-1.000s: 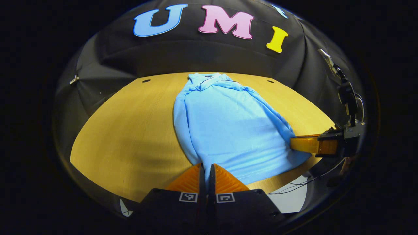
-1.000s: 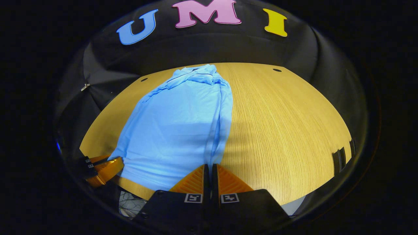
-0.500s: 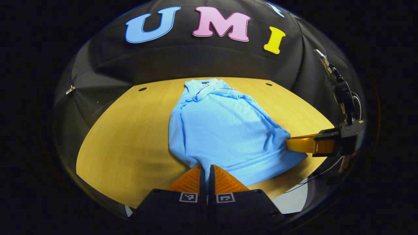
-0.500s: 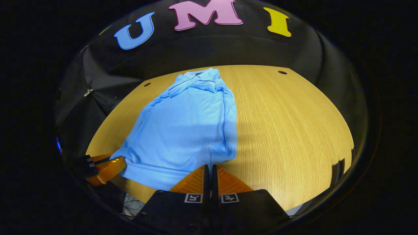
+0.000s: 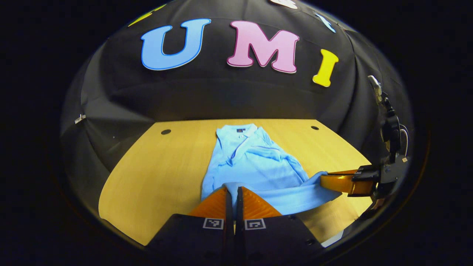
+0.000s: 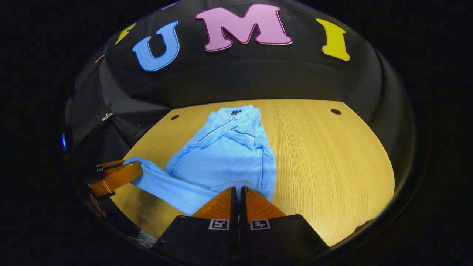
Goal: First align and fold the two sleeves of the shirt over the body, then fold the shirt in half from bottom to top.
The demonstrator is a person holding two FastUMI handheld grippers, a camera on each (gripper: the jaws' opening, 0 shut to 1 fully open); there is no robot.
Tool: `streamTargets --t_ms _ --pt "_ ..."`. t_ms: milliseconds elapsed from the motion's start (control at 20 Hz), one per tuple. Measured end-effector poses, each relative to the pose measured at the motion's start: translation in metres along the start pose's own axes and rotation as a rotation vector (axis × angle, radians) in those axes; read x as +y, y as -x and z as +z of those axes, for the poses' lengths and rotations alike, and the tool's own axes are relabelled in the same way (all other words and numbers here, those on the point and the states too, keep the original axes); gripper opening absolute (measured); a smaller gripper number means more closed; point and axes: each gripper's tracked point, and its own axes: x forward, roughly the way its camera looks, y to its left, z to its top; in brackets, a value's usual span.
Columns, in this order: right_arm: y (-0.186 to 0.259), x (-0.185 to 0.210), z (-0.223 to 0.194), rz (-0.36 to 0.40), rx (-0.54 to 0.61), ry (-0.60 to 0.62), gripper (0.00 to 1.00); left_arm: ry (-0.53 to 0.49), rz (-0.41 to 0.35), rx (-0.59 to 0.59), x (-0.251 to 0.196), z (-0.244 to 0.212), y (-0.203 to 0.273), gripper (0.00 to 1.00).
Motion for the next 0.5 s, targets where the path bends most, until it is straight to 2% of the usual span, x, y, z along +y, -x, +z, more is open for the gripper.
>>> streamTargets --t_ms 500 --pt "-0.085 -0.012 0.124 0.069 -0.105 0.065 0.05 0.117 0.011 -0.040 0.025 0.100 -0.103 0.06"
